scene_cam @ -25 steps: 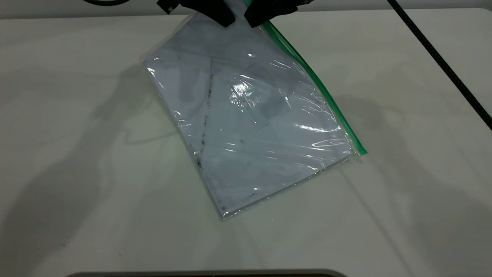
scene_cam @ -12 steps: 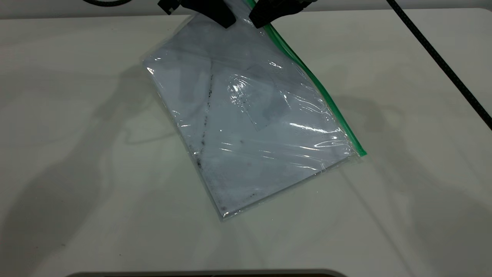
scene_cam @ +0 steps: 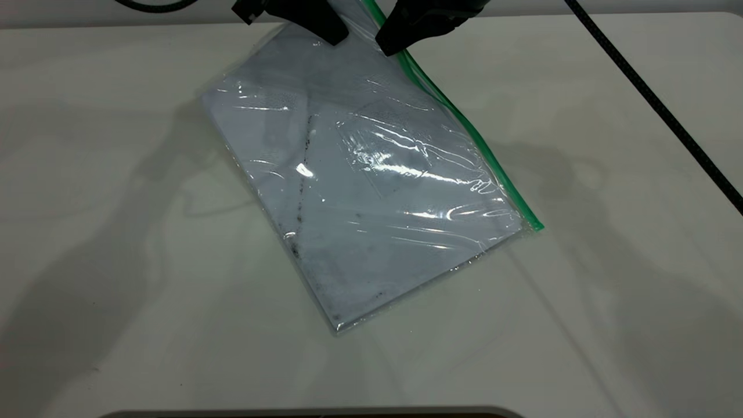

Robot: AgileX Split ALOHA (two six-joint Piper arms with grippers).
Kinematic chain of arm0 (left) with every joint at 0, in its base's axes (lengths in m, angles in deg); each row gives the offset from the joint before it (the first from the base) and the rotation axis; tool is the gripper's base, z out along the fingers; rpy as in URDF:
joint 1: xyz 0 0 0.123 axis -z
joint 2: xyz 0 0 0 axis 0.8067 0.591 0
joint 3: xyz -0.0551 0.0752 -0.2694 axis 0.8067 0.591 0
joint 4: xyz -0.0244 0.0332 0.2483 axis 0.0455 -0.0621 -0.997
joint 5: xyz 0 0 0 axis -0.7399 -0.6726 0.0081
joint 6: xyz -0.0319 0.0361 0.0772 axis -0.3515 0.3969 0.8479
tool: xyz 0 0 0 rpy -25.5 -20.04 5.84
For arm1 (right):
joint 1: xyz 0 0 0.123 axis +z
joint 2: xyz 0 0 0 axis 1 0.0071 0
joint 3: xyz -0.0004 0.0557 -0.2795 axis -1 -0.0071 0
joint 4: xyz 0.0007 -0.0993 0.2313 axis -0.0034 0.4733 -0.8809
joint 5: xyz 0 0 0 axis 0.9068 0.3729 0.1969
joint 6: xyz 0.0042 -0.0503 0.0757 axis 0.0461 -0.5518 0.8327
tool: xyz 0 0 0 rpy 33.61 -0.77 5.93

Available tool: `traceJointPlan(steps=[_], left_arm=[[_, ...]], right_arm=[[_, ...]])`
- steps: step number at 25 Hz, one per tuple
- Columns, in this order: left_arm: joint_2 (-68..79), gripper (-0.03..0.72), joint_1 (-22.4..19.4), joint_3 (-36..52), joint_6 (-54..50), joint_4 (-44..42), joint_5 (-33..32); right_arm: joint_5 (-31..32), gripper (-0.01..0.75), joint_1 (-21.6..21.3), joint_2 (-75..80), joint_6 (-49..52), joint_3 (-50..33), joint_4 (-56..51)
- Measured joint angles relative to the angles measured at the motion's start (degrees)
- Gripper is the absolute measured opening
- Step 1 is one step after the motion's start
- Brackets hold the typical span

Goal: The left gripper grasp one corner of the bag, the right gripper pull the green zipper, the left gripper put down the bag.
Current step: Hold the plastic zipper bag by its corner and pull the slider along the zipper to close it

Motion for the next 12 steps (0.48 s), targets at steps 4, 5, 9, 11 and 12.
traceJointPlan(steps=[4,5,9,11,12], left_arm=[[0.01,0.053,-0.58,0.0,-0.23,0.63,0.0],[0.01,0.053,-0.66,0.04,-0.45,0.84,0.0],[0.06,0.053,-1.19,0.11,-1.47,1.51,-0.01],[0.06,0.053,-1.6,0.11,-1.59,1.8,-0.01],[0.06,0.053,-1.81,0.11,-1.73,1.93,-0.01]], right_arm=[[0.02,0.033,0.29,0.0,2.89,0.19,2.71],[0.02,0.033,0.34,0.0,3.95,0.27,3.82],[-0.1,0.033,0.47,0.0,7.45,0.49,8.04],[-0.1,0.034,0.47,0.0,9.06,0.49,10.0],[-0.04,0.034,0.47,0.0,9.85,0.49,11.08]])
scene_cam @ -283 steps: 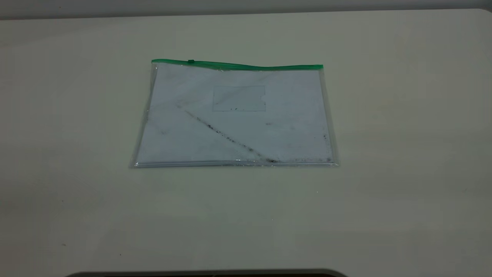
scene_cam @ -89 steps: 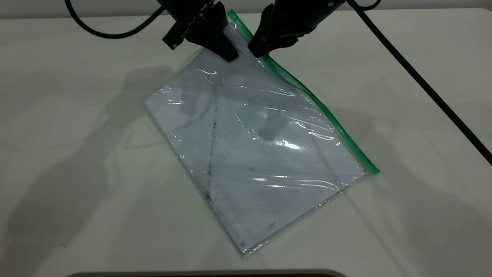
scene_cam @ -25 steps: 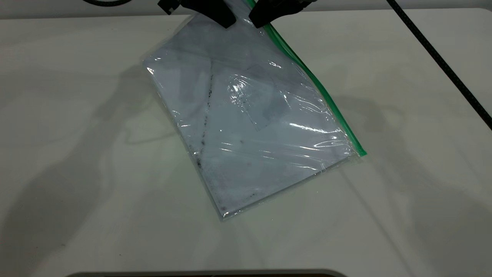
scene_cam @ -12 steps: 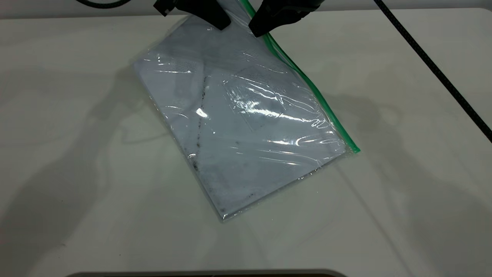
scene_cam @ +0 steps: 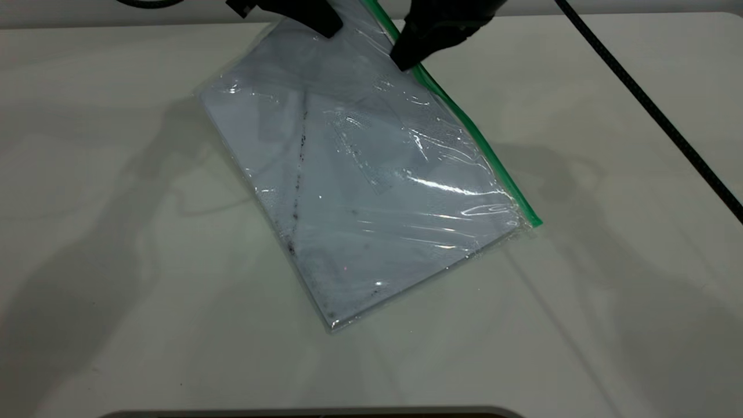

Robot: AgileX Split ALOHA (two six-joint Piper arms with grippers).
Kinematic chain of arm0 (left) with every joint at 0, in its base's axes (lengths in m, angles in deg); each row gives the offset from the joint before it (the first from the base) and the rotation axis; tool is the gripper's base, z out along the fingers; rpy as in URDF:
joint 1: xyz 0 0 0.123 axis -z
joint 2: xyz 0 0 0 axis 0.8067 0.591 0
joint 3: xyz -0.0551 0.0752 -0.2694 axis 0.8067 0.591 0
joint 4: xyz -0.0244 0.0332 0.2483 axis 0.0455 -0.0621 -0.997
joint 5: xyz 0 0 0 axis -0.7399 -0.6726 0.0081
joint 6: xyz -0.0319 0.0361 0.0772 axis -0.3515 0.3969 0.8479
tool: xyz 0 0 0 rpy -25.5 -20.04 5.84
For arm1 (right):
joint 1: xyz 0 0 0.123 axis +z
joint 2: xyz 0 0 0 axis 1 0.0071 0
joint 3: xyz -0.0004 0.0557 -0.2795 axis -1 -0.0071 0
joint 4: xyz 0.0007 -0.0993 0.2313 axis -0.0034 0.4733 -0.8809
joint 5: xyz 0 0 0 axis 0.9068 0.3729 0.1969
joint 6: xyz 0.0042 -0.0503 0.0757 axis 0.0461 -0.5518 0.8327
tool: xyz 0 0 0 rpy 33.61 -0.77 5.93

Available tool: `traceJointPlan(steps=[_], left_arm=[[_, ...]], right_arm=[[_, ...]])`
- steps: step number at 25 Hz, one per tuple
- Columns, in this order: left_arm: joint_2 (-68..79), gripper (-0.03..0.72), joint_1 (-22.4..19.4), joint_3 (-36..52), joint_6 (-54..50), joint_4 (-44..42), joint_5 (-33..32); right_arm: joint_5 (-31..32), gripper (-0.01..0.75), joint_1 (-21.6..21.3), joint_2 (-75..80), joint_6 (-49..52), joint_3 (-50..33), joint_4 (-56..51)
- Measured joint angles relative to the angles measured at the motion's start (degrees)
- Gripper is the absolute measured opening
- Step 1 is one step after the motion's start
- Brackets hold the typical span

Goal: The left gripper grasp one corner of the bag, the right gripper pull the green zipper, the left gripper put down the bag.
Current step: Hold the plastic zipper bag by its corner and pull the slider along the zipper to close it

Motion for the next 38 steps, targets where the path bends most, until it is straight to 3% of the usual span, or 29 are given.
traceJointPlan(steps=[16,33,38], left_arm=[[-0.05,0.053,-2.58,0.0,-1.64,0.05,0.0],[-0.05,0.053,-2.77,0.0,-1.81,-0.06,0.0],[-0.05,0.053,-2.77,0.0,-1.87,-0.06,0.0]], right_arm=[[7.4,0.036,-0.06,0.76,9.13,-0.39,13.72],[26.87,0.036,-0.06,0.82,24.96,-0.39,29.03],[28.39,0.038,-0.06,0.82,27.31,-0.39,30.91]])
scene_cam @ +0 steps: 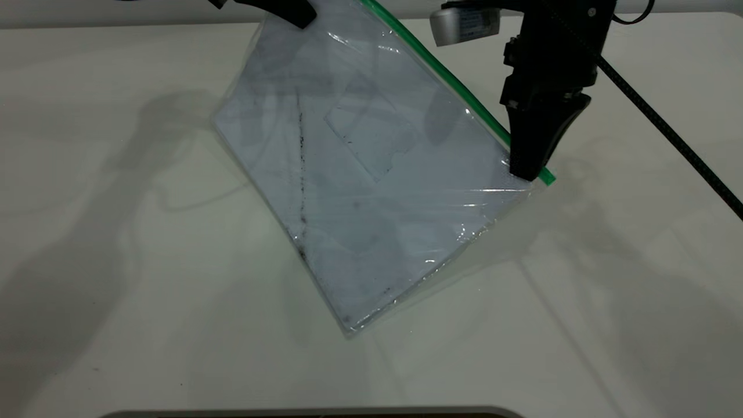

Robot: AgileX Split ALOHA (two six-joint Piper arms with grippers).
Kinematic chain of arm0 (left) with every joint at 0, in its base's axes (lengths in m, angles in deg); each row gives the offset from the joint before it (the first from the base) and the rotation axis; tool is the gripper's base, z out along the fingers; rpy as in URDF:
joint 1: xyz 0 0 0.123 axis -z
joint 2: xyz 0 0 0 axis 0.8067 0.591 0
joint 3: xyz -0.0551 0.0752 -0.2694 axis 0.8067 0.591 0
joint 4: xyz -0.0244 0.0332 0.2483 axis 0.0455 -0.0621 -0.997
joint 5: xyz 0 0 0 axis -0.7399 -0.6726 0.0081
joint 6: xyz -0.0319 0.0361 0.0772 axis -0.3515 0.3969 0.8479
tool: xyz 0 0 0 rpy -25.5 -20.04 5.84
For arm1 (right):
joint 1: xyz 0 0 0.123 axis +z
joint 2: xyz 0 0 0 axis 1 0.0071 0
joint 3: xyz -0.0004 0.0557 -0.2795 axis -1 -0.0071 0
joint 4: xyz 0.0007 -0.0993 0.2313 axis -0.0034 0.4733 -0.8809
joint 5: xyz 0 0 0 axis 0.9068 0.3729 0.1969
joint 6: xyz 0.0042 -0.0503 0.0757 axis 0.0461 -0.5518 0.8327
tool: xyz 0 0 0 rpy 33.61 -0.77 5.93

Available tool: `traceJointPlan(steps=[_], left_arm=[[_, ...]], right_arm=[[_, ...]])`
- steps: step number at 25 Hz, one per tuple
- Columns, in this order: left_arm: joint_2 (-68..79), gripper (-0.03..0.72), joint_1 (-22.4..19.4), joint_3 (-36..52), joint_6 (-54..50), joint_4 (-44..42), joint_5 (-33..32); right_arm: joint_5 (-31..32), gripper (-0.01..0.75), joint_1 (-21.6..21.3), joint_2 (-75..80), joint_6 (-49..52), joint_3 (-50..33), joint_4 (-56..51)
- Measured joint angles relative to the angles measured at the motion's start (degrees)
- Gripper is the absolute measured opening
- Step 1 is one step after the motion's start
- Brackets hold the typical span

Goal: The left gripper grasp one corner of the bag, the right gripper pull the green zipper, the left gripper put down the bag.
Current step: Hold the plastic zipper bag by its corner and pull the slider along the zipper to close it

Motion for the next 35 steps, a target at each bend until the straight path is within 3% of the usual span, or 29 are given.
traceJointPlan(steps=[8,13,24,28,35], left_arm=[[-0.04,0.053,-0.1,-0.05,-0.05,-0.27,0.0],[-0.12,0.053,-0.63,-0.11,-0.11,-1.94,0.0],[0.18,0.089,-0.56,-0.16,-5.16,-2.98,0.0],[0.97,0.224,1.41,-0.27,-9.94,-5.87,0.0],[1.26,0.553,3.97,-0.32,-21.17,-12.89,2.0]], right_arm=[[0.83,0.058,0.0,0.0,2.62,0.0,2.21],[3.27,0.113,-0.12,0.05,2.92,-0.19,4.35],[-8.85,0.472,-0.19,0.05,2.99,-0.19,4.61],[-11.34,0.514,-0.19,0.05,2.99,-0.29,4.61],[-13.57,0.52,-0.19,0.05,2.99,-0.48,4.61]])
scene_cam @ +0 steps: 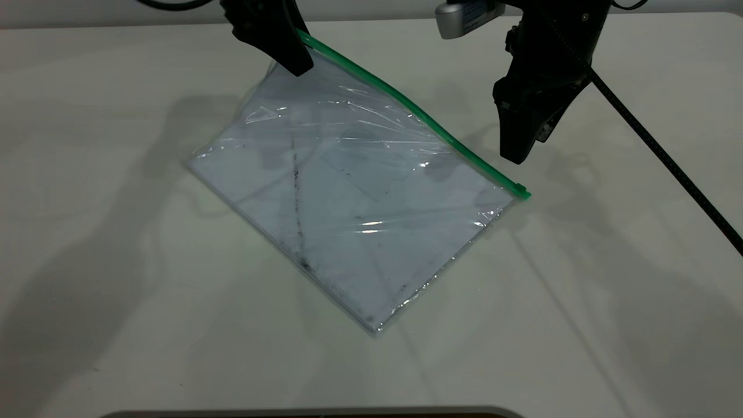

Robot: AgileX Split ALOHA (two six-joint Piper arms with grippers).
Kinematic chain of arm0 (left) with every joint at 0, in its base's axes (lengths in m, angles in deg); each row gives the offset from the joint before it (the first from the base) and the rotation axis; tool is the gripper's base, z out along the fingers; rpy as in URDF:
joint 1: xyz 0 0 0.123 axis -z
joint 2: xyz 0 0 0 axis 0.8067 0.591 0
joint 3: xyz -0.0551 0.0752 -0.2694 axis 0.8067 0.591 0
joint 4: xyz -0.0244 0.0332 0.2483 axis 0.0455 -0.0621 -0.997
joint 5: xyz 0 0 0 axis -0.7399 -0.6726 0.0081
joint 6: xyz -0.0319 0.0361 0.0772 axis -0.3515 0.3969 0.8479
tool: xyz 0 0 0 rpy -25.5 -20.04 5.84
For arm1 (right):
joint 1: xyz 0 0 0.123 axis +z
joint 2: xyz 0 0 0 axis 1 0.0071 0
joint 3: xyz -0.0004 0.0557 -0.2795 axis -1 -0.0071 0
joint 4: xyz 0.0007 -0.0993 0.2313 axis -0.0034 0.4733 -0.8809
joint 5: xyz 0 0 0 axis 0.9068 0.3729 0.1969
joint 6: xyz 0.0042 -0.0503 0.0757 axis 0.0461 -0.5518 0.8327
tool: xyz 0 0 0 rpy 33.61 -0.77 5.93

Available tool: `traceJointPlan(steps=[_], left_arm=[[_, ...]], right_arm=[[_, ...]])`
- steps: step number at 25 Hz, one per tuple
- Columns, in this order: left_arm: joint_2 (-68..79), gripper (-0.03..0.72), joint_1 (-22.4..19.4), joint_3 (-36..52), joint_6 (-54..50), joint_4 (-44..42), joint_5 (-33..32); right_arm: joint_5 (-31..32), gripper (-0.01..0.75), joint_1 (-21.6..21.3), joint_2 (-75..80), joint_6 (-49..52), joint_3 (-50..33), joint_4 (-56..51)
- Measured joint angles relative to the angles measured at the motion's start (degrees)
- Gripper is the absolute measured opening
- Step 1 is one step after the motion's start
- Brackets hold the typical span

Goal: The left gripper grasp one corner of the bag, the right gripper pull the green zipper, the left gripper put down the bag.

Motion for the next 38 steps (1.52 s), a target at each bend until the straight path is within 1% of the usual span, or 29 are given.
traceJointPlan(steps=[2,5,8,10,13,17,20,26,33,35,38], left_arm=[[0.0,0.608,0.28,-0.06,-3.82,-2.1,2.07],[-0.72,0.632,0.4,-0.67,-11.02,-7.82,4.53],[-2.35,0.63,0.4,-2.86,-21.3,-13.28,4.67],[-4.02,0.621,0.4,-4.33,-28.06,-16.19,4.45],[-7.16,0.608,0.4,-6.98,-36.88,-20.92,2.73],[-11.71,0.595,0.4,-9.25,-46.53,-25.91,-1.94],[-16.01,0.59,0.4,-11.01,-52.06,-28.82,-1.94],[-24.75,0.59,0.4,-11.79,-60.78,-35.8,-1.94],[-33.93,0.59,0.4,-11.48,-66.7,-37.21,-1.94],[-37.43,0.59,0.4,-9.56,-67.98,-37.53,-1.94],[-45.0,0.59,0.4,-1.94,-70.25,-39.17,-1.94]], right_arm=[[-0.3,0.52,0.0,0.0,0.0,0.31,0.06],[-3.55,0.52,0.0,-0.32,1.05,1.18,0.14],[-8.36,0.52,0.0,-1.78,2.32,1.92,0.2],[-9.66,0.52,0.0,-4.04,2.55,2.69,0.25],[-9.72,0.52,0.0,-9.08,2.73,4.01,0.7],[-9.52,0.52,0.0,-18.48,2.8,4.19,1.05],[-8.91,0.52,0.0,-26.35,3.7,4.19,1.0],[-3.05,0.52,0.0,-40.99,7.45,4.26,0.86],[7.75,0.52,0.0,-55.3,12.05,4.26,0.86],[11.7,0.52,0.0,-58.48,13.01,4.26,0.86],[14.95,0.52,0.0,-63.48,13.27,2.58,0.36]])
